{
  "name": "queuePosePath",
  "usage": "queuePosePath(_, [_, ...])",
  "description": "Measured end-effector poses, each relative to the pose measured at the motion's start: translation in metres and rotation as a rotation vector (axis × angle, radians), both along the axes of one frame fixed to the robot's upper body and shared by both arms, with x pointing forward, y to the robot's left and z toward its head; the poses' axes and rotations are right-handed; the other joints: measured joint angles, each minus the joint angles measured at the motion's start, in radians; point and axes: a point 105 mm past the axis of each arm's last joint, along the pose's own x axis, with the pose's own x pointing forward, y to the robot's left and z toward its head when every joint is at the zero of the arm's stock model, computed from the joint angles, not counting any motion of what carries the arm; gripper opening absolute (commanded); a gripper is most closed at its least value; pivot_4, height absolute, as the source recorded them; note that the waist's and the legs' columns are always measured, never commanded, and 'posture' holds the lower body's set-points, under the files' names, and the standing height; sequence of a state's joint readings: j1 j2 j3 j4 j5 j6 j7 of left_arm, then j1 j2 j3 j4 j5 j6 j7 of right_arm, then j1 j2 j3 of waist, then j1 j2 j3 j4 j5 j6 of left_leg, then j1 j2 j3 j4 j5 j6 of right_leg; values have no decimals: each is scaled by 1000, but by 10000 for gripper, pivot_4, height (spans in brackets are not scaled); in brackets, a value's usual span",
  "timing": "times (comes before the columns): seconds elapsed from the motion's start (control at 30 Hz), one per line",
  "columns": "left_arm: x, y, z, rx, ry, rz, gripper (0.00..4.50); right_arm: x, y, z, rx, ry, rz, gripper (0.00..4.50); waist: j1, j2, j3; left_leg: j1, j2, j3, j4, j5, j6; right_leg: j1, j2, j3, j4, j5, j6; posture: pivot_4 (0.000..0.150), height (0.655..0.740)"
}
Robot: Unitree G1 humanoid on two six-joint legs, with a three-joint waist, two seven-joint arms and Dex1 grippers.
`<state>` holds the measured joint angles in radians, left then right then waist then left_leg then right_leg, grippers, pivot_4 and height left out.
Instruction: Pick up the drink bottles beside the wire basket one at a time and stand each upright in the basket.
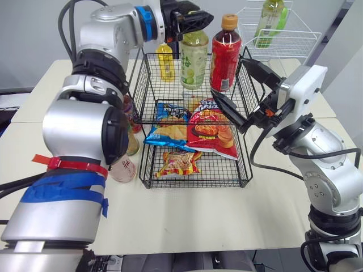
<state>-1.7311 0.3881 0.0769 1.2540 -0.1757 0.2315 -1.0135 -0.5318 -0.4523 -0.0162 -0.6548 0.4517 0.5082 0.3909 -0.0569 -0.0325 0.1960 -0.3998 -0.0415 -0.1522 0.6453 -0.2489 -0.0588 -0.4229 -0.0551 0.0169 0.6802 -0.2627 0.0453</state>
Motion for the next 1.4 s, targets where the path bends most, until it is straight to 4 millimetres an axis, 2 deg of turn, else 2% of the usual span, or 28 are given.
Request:
queuePosePath(0.07, [-1, 0, 1, -4, -3, -2, 44712, 0, -1, 0, -3, 0, -2, 45000, 0, 0, 0, 0, 0, 0, 0, 0, 0, 0, 0, 0, 0, 0, 0, 1500, 7400])
queuePosePath(0.33, [-2, 4, 3, -6, 1, -16, 44712, 1, -1, -1, -6, 5, -1, 45000, 0, 0, 0, 0, 0, 0, 0, 0, 0, 0, 0, 0, 0, 0, 0, 1500, 7400])
queuePosePath(0.5, [-8, 14, 11, -13, -9, -35, 44712, 5, -1, -3, -13, 22, 7, 45000, -2, 0, 0, 0, 0, 0, 0, 0, 0, 0, 0, 0, 1, 0, 0, 1500, 7400])
queuePosePath(0.57, [-15, 25, 22, -43, -34, -48, 44712, 6, -1, -4, -16, 24, 12, 45000, -5, 0, 0, 1, 0, 0, 0, 0, 0, 0, 0, 0, 1, 0, 0, 1500, 7400])
queuePosePath(0.7, [-29, 60, 48, -105, -116, -23, 44712, 9, 0, -5, -24, 34, 29, 45000, -10, 0, 0, 1, 1, 0, 0, 0, 0, 0, 0, 0, 1, 0, 0, 1500, 7400])
queuePosePath(0.8, [-35, 86, 49, -120, -135, 14, 44712, 8, 4, -4, -33, 27, 56, 45000, -10, 0, 0, 2, 1, 0, 0, 0, 0, 1, 0, 0, 1, 0, 0, 1500, 7400])
queuePosePath(0.87, [-37, 110, 42, -132, -122, 65, 44712, 8, 8, -3, -40, 29, 89, 45000, -12, 0, 0, 3, 1, 1, 0, 0, 0, 1, 0, 1, 2, 0, 0, 1500, 7400])
queuePosePath(0.93, [-42, 146, 31, -139, -113, 164, 44712, 10, 13, -4, -48, 45, 134, 45000, -27, 1, 0, 4, 1, 1, 0, 0, 0, 1, 0, 1, 2, 0, 0, 1500, 7400])
queuePosePath(1.0, [-48, 172, 19, -141, -99, 249, 44712, 11, 16, -6, -51, 63, 174, 45000, -29, 0, 0, 3, 2, -1, 0, 2, -4, 1, 1, 0, 2, 0, 0, 1500, 7400])
queuePosePath(1.13, [-67, 221, -6, -124, -80, 424, 44712, 10, 28, -11, -82, 97, 285, 45000, -30, 0, 0, 3, 2, -1, 0, 3, -5, 1, 0, 0, 2, 0, -1, 1500, 7400])
queuePosePath(1.17, [-77, 236, -15, -121, -73, 481, 44712, 9, 33, -13, -96, 106, 326, 45000, -30, 0, 0, 3, 2, 0, 0, 3, -5, 1, 0, 1, 2, 1, -1, 1500, 7400])
queuePosePath(1.23, [-93, 256, -35, -114, -42, 556, 44712, 7, 37, -16, -111, 123, 380, 45000, -31, 1, -1, 4, 2, 1, 0, 3, -5, 1, 0, 2, 2, 1, -1, 1500, 7400])
queuePosePath(1.33, [-112, 275, -64, -108, 17, 648, 44712, 6, 40, -17, -124, 137, 445, 45000, -23, 0, -1, 3, 3, -1, 0, 2, -4, 1, 0, 0, 1, 1, -2, 1500, 7400])
queuePosePath(1.4, [-132, 288, -78, -96, 27, 718, 44712, 3, 47, -17, -140, 141, 504, 45000, -21, 0, -2, 4, 3, 0, -1, 2, -4, 2, 0, 1, 1, 2, -3, 1500, 7400])
